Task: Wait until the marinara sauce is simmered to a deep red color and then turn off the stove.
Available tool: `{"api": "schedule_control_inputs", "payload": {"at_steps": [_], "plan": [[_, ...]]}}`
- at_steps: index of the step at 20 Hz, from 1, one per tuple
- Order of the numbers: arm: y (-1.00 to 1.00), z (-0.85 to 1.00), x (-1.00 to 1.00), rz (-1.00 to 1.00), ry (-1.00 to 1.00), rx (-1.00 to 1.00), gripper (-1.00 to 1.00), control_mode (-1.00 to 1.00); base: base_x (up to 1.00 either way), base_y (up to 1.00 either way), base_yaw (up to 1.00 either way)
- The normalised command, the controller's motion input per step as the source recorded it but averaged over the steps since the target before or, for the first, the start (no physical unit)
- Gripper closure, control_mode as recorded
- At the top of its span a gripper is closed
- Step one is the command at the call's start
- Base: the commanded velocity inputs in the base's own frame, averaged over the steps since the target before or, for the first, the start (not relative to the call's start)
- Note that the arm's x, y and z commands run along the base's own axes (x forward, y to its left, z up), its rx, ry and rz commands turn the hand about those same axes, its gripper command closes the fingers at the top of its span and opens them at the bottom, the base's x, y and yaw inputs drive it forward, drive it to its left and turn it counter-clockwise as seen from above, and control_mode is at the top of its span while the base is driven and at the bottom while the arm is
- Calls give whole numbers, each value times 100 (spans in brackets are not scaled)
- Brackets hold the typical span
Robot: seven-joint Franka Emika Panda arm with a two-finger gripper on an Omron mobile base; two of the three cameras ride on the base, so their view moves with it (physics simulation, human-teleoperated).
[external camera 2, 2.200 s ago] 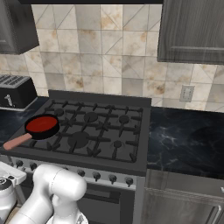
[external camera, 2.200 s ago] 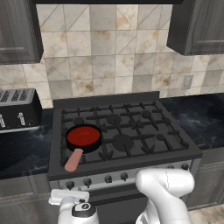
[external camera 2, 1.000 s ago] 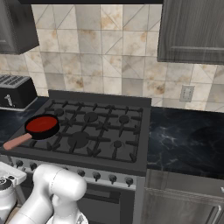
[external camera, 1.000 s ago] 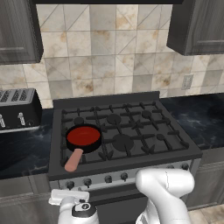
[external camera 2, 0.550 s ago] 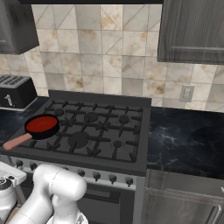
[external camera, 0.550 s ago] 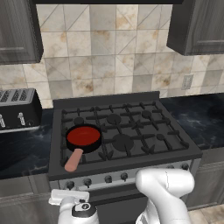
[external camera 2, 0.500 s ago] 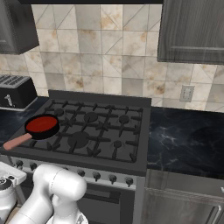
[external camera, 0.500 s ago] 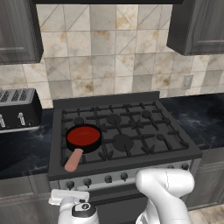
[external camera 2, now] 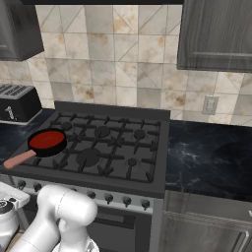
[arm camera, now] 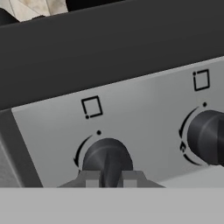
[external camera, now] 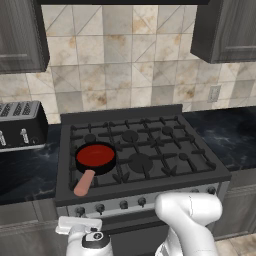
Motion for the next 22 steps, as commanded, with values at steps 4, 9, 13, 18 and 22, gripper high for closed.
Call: {"api": "schedule_control_inputs", "payload": {"at_steps": [4, 9, 13, 18, 22], "plan": [[0, 0, 0, 0, 0, 0, 100, -100, 0, 0, 0], [0, -2, 0, 0, 0, 8, 100, -100, 0, 0, 0], [0, -11, 0, -1, 2, 29, 100, -100, 0, 0, 0], [-4, -22, 0, -3, 2, 42, 100, -100, 0, 0, 0], [-7, -25, 0, -4, 2, 44, 100, -100, 0, 0, 0]]}}
